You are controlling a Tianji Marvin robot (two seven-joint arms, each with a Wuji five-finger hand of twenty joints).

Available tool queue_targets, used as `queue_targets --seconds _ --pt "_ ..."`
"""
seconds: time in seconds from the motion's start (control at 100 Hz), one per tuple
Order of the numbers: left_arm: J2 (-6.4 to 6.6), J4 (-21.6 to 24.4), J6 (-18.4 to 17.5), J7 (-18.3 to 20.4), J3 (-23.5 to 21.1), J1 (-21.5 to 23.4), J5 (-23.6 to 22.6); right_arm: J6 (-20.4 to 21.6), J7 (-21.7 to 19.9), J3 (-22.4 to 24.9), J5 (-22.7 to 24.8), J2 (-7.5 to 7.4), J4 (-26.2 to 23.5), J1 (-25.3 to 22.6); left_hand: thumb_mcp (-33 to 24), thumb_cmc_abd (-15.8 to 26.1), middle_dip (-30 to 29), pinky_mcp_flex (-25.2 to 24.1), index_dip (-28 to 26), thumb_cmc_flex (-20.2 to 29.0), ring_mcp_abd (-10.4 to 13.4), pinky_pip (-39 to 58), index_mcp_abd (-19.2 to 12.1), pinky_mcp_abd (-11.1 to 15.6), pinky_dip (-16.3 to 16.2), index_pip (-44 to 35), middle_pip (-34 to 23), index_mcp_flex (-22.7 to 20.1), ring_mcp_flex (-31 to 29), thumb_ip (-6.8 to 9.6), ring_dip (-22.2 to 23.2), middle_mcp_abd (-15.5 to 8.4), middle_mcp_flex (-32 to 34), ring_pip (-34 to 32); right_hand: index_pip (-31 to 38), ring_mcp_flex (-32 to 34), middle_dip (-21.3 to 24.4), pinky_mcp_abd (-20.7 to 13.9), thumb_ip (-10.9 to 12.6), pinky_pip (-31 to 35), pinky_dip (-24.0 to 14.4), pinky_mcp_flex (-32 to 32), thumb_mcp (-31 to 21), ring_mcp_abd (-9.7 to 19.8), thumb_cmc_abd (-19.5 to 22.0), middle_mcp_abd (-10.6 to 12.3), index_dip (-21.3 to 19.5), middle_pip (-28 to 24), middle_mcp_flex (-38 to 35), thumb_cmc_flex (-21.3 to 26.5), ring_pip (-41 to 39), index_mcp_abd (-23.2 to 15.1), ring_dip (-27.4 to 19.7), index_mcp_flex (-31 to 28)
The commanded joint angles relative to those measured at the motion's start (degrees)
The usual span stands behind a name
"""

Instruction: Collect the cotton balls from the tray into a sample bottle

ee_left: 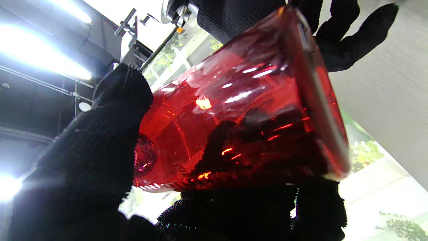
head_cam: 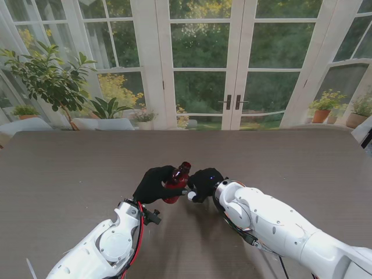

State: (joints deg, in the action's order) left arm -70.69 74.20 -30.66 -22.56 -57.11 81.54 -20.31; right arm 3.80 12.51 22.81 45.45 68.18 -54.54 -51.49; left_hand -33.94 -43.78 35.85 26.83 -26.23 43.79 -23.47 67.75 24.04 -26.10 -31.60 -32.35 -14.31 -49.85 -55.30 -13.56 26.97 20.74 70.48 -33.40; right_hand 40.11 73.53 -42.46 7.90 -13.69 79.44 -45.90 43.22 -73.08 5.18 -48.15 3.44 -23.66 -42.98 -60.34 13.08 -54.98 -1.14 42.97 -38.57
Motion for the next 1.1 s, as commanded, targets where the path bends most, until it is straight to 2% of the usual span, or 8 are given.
queue_targets --seconds 0.0,0.22,0.46,0.57,0.81,0.88,0.9,1.09 --pt "-0.15 0.17 -0.07 1.21 0.06 0.05 0.27 -0.57 -0.93 0.64 0.53 -0.58 -1.19 -0.56 -13.44 10.45 1.37 -0.97 -1.40 13.44 -0.07 0.30 -12.82 2.30 -0.47 -13.34 -4.82 -8.24 -1.92 3.44 1.00 -7.05 5.38 -1.31 -0.61 0.76 0.51 -1.30 1.46 -0.32 0.73 -0.42 -0.06 0.92 0.49 0.85 1.51 0.43 1.42 -1.86 0.26 1.27 0.08 2.46" --pt "-0.11 0.20 0.11 1.48 0.14 0.06 0.49 -2.65 -3.26 7.32 2.85 -2.69 -7.66 -4.10 -13.40 10.43 1.38 -0.97 -1.42 13.40 -0.06 0.28 -12.74 2.15 -0.46 -13.40 -4.83 -8.33 -2.05 3.42 1.01 -7.03 5.42 -1.36 -0.04 1.06 1.26 -1.15 1.67 0.23 0.47 -0.05 0.62 0.64 1.43 0.50 2.58 0.58 1.60 -1.80 0.00 0.24 0.09 3.03" --pt "-0.08 0.14 0.19 1.73 0.24 0.00 0.63 -3.37 -4.87 17.41 5.57 -4.60 -14.69 -10.34 -13.43 10.39 1.36 -1.03 -1.39 13.44 -0.28 0.29 -12.73 2.11 -0.48 -13.36 -4.77 -8.27 -1.86 3.43 0.98 -6.99 5.39 -1.24 3.23 2.10 1.57 -0.33 2.02 1.09 0.18 1.02 -1.13 0.09 -1.07 -0.20 1.94 0.14 -0.11 0.92 -0.73 -5.30 0.17 -4.95" --pt "-0.08 0.07 0.12 1.84 0.29 -0.05 0.73 -3.22 -5.71 21.07 6.08 -5.10 -16.92 -12.74 -13.45 10.38 1.36 -1.11 -1.39 13.47 -0.14 0.24 -12.69 2.10 -0.47 -13.36 -4.74 -8.28 -1.90 3.44 0.99 -7.02 5.36 -1.29 3.47 2.14 1.49 0.09 2.04 1.39 0.13 1.36 -2.43 -0.11 -3.08 -0.31 1.51 -0.03 -1.01 2.51 -1.74 -5.94 0.49 -7.44" --pt "-0.07 -0.05 0.15 2.01 0.41 -0.07 0.90 -2.67 -6.11 26.32 7.28 -5.78 -19.30 -16.43 -13.41 10.38 1.37 -1.16 -1.40 13.49 -0.21 0.24 -12.63 2.05 -0.49 -13.34 -4.67 -8.26 -1.85 3.44 1.00 -7.10 5.25 -1.30 2.75 2.22 0.01 0.45 1.80 2.01 0.05 2.31 -4.80 0.35 -8.46 0.02 0.88 -1.45 -1.93 5.13 -4.24 -8.02 0.94 -10.94" --pt "-0.05 -0.04 0.21 2.12 0.45 -0.06 0.96 -2.39 -6.19 27.76 7.69 -5.98 -19.73 -17.47 -13.42 10.41 1.40 -1.14 -1.42 13.46 -0.11 0.26 -12.72 2.09 -0.50 -13.35 -4.71 -8.25 -1.88 3.44 1.01 -7.04 5.33 -1.32 2.52 2.20 -1.17 0.50 0.32 2.13 0.06 2.46 -5.06 0.41 -9.43 0.14 0.63 -2.19 -2.09 5.60 -4.97 -8.63 1.01 -11.67" --pt "-0.05 -0.04 0.23 2.16 0.47 -0.07 1.00 -2.34 -6.20 28.15 7.81 -6.03 -19.83 -17.76 -13.43 10.42 1.40 -1.14 -1.44 13.50 -0.31 0.26 -12.72 2.01 -0.51 -13.36 -4.70 -8.27 -1.88 3.45 1.01 -6.95 5.32 -1.32 2.45 2.19 -2.14 0.65 -0.76 2.25 0.01 2.53 -5.22 0.48 -10.09 0.19 0.46 -2.67 -2.12 5.93 -5.56 -8.73 1.09 -12.19" --pt "-0.04 -0.05 0.20 2.27 0.58 -0.07 1.04 -1.11 -6.33 31.21 9.95 -6.82 -19.60 -19.82 -13.35 10.43 1.39 -1.14 -1.43 13.55 -0.30 0.27 -12.65 2.05 -0.53 -13.34 -4.71 -8.28 -1.84 3.45 1.01 -6.91 5.35 -1.31 2.13 2.30 -5.37 0.66 -1.31 3.38 -0.30 3.46 -5.60 0.96 -11.52 0.62 0.67 -5.24 -3.15 5.48 -9.37 -9.44 2.05 -14.04"
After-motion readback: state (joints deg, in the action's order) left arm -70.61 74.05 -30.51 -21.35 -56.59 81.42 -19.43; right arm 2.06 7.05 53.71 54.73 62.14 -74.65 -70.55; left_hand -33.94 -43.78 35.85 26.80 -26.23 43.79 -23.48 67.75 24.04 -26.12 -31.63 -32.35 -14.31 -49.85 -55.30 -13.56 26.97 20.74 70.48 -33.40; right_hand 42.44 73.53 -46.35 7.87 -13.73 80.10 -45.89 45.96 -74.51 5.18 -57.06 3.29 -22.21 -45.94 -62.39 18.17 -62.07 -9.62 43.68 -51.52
